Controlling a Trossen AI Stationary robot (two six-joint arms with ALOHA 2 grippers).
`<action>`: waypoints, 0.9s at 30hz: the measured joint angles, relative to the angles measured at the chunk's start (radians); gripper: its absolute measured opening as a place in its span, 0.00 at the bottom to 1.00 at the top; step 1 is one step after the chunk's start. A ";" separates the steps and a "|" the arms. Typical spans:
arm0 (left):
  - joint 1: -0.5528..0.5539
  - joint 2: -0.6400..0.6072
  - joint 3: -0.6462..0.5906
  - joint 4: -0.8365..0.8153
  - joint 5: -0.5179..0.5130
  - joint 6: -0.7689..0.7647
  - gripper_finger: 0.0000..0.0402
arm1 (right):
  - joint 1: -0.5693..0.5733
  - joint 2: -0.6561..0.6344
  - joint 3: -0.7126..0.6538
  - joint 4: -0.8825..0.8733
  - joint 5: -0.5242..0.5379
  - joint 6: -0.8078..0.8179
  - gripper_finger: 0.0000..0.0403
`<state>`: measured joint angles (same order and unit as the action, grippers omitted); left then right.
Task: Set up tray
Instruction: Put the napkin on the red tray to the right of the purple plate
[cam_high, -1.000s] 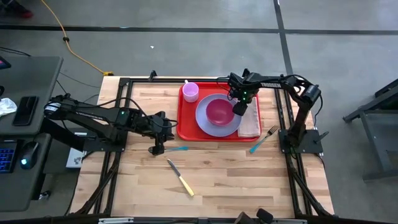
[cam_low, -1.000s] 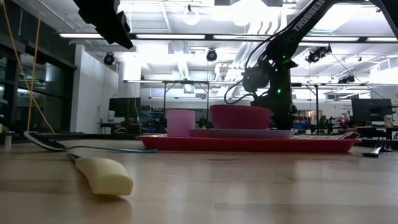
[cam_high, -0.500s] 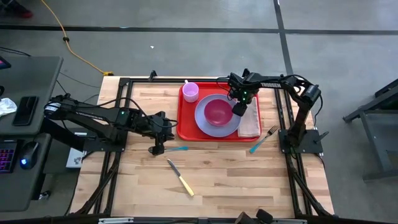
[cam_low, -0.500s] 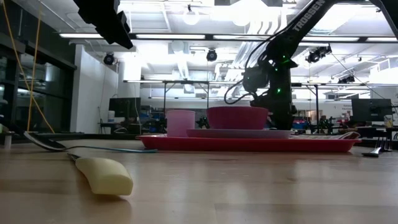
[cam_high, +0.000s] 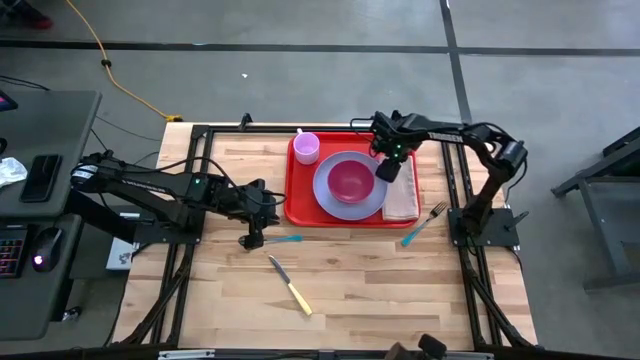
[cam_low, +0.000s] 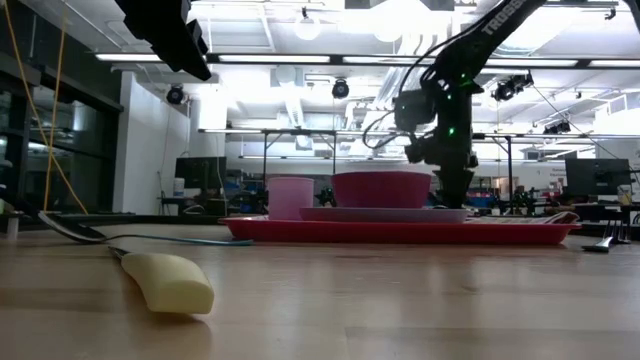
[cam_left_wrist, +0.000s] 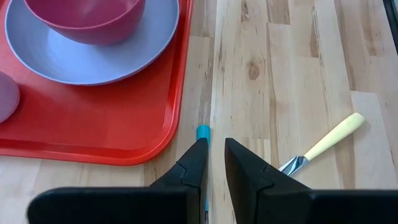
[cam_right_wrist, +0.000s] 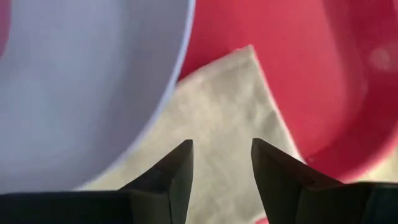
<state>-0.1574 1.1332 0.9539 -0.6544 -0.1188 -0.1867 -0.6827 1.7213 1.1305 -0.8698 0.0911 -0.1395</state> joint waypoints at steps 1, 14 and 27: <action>0.000 0.000 0.000 0.000 0.000 0.000 0.21 | -0.002 -0.005 0.000 -0.007 0.013 -0.004 0.35; 0.000 0.000 0.000 0.000 0.000 0.000 0.21 | -0.096 -0.007 0.000 -0.053 0.008 -0.023 0.35; 0.000 0.000 0.000 -0.001 0.000 0.000 0.21 | -0.097 0.009 0.000 -0.012 0.011 -0.026 0.34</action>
<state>-0.1574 1.1332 0.9539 -0.6559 -0.1192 -0.1871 -0.7802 1.7302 1.1301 -0.8818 0.1024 -0.1650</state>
